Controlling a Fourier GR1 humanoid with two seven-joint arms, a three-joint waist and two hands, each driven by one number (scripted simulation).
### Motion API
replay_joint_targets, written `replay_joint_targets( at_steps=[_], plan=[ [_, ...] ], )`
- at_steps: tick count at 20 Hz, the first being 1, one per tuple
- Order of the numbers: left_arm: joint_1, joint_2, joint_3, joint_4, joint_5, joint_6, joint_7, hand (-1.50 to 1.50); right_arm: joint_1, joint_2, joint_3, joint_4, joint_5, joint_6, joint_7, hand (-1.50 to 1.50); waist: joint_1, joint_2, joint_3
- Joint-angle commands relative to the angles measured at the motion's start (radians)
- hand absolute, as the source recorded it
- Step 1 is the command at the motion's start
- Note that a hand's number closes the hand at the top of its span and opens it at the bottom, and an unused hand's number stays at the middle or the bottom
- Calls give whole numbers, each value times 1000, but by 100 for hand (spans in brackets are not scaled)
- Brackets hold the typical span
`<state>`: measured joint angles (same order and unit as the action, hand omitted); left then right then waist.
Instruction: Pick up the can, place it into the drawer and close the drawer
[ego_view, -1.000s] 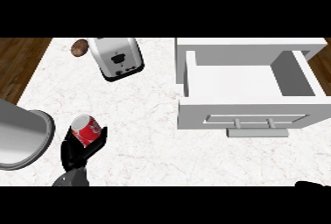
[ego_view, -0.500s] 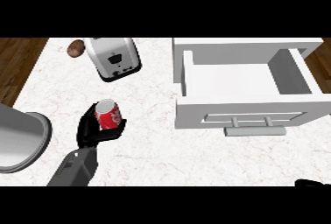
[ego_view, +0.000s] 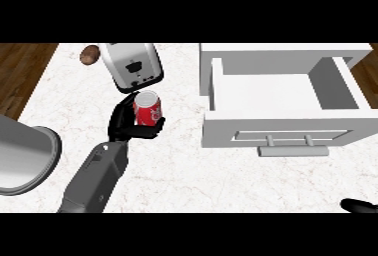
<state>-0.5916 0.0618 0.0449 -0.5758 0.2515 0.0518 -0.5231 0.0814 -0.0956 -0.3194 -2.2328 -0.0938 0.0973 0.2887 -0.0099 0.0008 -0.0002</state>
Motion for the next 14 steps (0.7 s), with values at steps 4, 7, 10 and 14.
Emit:
replay_joint_targets(
  at_steps=[4,7,10,14],
  plan=[
    [-47,-36,-83,-223,-53,88,193,150,-13,-50,-69,-4,-53,11,42,-150,12,-6,1],
    [-117,19,-69,-288,-22,31,336,150,46,33,-7,-10,10,2,-42,-150,11,-5,1],
    [-155,-45,-122,-393,-59,140,420,150,-30,-16,-11,-55,-5,-24,78,-150,13,-6,0],
    [-228,-15,-120,-467,-22,145,573,150,-17,-8,-18,30,10,0,-14,-150,12,-3,1]
  ],
)
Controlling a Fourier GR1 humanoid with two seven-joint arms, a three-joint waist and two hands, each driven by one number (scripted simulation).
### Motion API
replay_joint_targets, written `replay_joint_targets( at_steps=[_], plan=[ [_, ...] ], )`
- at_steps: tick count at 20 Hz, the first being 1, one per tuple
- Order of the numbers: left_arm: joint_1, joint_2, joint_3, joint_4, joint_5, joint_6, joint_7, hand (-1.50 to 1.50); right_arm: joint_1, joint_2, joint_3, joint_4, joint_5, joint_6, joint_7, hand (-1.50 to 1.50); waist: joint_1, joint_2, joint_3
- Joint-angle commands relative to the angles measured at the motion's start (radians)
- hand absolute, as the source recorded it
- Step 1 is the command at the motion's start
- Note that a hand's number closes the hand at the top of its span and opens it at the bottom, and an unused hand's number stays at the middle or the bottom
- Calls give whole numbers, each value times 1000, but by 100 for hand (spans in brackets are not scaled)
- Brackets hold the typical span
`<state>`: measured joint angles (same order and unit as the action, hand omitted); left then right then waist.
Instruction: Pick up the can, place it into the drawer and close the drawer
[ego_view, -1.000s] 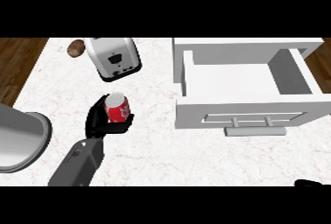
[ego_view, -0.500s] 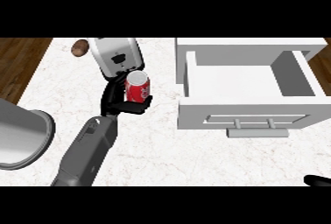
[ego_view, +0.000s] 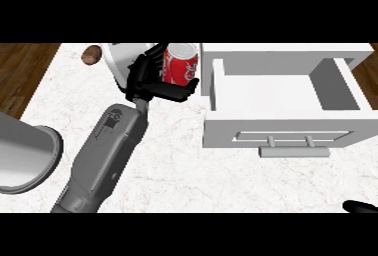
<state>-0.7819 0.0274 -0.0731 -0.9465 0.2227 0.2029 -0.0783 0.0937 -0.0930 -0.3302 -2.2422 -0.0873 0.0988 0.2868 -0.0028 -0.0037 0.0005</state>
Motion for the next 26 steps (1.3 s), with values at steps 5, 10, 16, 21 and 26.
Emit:
replay_joint_targets(
  at_steps=[5,10,16,21,26],
  plan=[
    [-217,-27,-48,-45,-15,131,202,150,-60,-31,-15,5,-4,-22,62,-150,-12,3,0],
    [-393,-27,-23,52,-35,151,284,150,-66,-32,1,7,4,-15,60,-150,-14,6,0],
    [-581,-27,-35,232,15,229,295,150,-40,-16,2,-27,4,-19,60,-150,-42,11,1],
    [-650,-27,-104,330,59,247,271,150,-73,-2,44,-14,33,-31,56,-150,-43,12,1],
    [-717,-27,-101,419,101,222,264,150,-109,-78,-65,30,-53,-10,72,-150,-45,14,1]
  ],
)
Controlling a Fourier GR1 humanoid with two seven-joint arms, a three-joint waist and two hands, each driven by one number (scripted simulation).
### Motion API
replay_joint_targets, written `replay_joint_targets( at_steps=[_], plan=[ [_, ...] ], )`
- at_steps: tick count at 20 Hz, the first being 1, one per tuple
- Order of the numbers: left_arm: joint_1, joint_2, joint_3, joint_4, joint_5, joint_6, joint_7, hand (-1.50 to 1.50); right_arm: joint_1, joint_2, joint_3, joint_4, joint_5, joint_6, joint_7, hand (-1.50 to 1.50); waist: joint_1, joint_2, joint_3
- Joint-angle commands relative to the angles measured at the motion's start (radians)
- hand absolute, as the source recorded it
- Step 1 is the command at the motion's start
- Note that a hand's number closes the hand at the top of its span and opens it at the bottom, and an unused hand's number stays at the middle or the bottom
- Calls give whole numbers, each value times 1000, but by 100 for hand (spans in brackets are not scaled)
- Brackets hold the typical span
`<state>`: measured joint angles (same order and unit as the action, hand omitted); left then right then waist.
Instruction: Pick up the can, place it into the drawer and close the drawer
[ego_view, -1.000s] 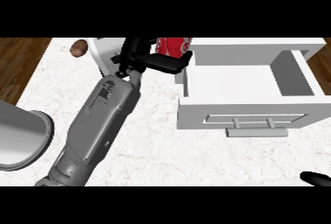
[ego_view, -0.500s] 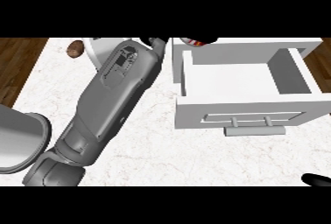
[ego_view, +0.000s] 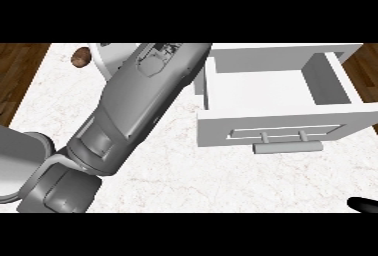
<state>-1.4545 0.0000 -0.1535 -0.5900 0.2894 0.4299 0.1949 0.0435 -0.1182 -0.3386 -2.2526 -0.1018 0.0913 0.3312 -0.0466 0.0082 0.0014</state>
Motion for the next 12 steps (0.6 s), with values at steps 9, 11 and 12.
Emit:
replay_joint_targets(
  at_steps=[9,11,12],
  plan=[
    [-117,0,-125,199,116,100,-86,150,-82,-42,13,9,-23,5,45,-150,-53,13,2],
    [-146,0,-134,231,120,142,-56,-150,-93,-68,-15,25,-32,10,51,-150,-53,13,2],
    [-158,0,-139,233,130,150,-44,-150,-103,-41,20,17,-1,-19,68,-150,-43,11,2]
  ],
)
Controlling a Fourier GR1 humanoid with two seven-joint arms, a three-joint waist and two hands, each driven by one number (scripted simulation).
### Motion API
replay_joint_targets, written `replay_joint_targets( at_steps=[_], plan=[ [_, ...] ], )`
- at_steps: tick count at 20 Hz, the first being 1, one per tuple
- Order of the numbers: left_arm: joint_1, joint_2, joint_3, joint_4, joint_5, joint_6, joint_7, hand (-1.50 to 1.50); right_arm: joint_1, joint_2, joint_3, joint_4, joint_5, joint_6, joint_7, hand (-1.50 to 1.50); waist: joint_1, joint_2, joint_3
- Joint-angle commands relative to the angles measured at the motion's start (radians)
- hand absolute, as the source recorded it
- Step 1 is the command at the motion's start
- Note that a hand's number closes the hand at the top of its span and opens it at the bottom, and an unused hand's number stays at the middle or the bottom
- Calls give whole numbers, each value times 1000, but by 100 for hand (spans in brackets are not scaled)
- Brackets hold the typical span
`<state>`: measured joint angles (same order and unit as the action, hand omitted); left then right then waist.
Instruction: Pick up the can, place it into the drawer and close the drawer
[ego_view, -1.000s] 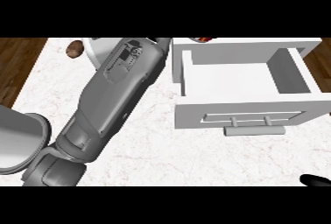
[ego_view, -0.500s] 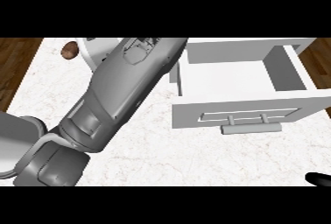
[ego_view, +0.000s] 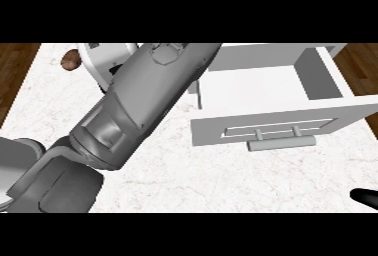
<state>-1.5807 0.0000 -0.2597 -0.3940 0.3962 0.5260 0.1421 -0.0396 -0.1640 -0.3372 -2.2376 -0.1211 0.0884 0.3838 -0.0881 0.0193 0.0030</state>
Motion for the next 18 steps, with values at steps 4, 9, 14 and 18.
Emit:
replay_joint_targets(
  at_steps=[4,9,14,18],
  plan=[
    [-57,0,-43,64,56,114,-7,-150,-3,34,55,12,31,-1,-33,-150,-28,8,2],
    [-18,0,-71,74,78,125,-70,-150,-27,-26,64,-9,99,11,-11,-150,-21,9,1],
    [-47,0,-33,91,130,129,-81,-150,-70,-80,87,4,148,52,-65,-150,-19,15,1],
    [-58,0,-37,73,161,143,-92,-150,-126,-139,152,29,302,63,-85,-150,-6,13,-1]
  ],
)
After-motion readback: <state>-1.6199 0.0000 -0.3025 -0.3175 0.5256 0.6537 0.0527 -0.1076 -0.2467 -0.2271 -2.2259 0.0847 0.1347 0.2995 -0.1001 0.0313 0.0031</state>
